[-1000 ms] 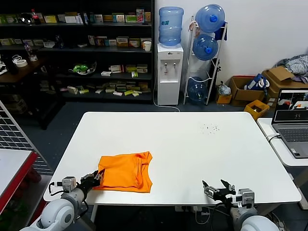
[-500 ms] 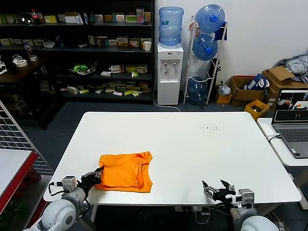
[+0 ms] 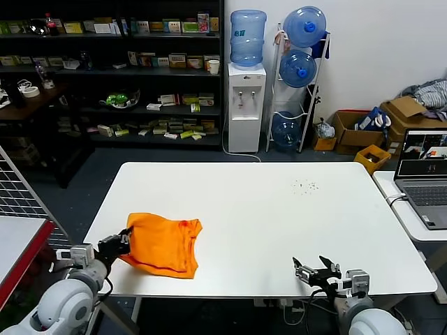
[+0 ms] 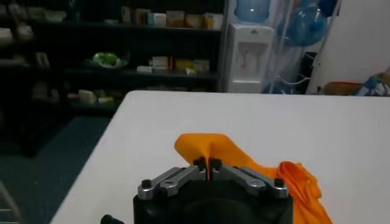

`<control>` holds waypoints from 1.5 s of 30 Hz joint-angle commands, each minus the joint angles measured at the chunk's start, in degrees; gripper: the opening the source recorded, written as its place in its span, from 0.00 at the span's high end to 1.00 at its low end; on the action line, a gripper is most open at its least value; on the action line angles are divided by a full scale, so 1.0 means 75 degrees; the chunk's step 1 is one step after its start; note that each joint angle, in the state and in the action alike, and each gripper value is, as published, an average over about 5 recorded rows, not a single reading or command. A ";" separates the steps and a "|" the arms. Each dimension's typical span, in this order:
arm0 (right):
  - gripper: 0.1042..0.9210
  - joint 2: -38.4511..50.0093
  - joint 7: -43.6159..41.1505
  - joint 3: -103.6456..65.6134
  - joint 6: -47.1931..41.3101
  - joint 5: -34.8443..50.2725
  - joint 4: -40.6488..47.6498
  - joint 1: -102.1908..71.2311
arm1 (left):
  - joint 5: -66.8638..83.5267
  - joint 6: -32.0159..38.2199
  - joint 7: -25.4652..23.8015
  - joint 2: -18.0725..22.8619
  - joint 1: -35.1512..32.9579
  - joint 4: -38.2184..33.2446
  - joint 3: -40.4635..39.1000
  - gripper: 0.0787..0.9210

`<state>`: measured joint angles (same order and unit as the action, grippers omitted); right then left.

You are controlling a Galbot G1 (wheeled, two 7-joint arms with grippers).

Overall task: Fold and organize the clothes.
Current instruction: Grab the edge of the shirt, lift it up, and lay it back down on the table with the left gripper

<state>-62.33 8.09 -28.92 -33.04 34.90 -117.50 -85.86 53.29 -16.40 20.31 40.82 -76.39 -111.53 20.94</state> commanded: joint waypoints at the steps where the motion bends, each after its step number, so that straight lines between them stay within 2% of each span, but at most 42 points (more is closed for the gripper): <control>1: 0.12 0.0017 -0.0036 0.0011 0.0034 0.0018 0.0014 0.0052 | 0.0164 -0.0027 0.0139 -0.0959 -0.0283 0.0635 0.1271 0.97; 6: 0.12 0.0030 -0.0062 0.0010 0.0063 0.0037 0.0036 0.0077 | 0.0128 0.0177 0.0034 -0.1375 -0.0235 0.1567 0.1465 0.97; 11: 0.12 0.0021 -0.0068 0.0002 0.0079 0.0035 0.0076 0.0090 | 0.0110 0.0227 0.0075 -0.1520 -0.0390 0.1826 0.1559 0.97; 15: 0.12 -0.0027 -0.0048 -0.0003 0.0072 0.0007 0.0064 0.0076 | 0.0141 0.0263 0.0144 -0.1378 -0.0443 0.1444 0.1501 0.97; 19: 0.12 -0.0127 -0.0016 -0.0101 0.0062 -0.0063 0.0004 -0.0032 | 0.0512 0.0258 0.0274 -0.0950 -0.0195 0.0239 0.0946 0.97; 22: 0.12 -0.0241 0.0008 -0.0259 0.0052 -0.0150 -0.0081 -0.0233 | 0.1194 -0.0029 0.0753 -0.0356 0.0575 -0.0778 -0.0408 0.97; 25: 0.12 -0.0358 0.0021 -0.0440 0.0048 -0.0240 -0.0174 -0.0495 | 0.2249 -0.0419 0.1952 0.0722 0.2137 -0.1254 -0.2486 0.97; 28: 0.12 -0.0456 0.0034 -0.0625 0.0037 -0.0316 -0.0270 -0.0728 | 0.3040 -0.0587 0.3039 0.2082 0.3597 -0.0950 -0.4274 0.97; 30: 0.12 -0.0512 0.0050 -0.0732 0.0023 -0.0341 -0.0326 -0.0828 | 0.3215 -0.0612 0.3341 0.2853 0.4233 -0.0431 -0.5006 0.97; 34: 0.12 -0.0600 0.0075 -0.0871 0.0000 -0.0360 -0.0423 -0.0933 | 0.3232 -0.0635 0.3576 0.4201 0.5028 0.0730 -0.5718 0.97; 37: 0.12 -0.0619 0.0079 -0.0921 -0.0008 -0.0357 -0.0460 -0.0960 | 0.3080 -0.0637 0.3589 0.4864 0.5344 0.1458 -0.6035 0.97; 41: 0.12 -0.0589 0.0074 -0.0931 -0.0008 -0.0328 -0.0417 -0.0912 | 0.2668 -0.0623 0.3426 0.5306 0.5484 0.2209 -0.6192 0.97; 45: 0.12 -0.0571 0.0071 -0.0860 -0.0010 -0.0305 -0.0356 -0.0822 | 0.2350 -0.0603 0.3274 0.5498 0.5490 0.2660 -0.6196 0.97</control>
<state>-66.10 8.59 -34.70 -33.08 32.67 -119.96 -91.27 71.48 -20.03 41.45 67.65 -44.91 -102.97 -14.20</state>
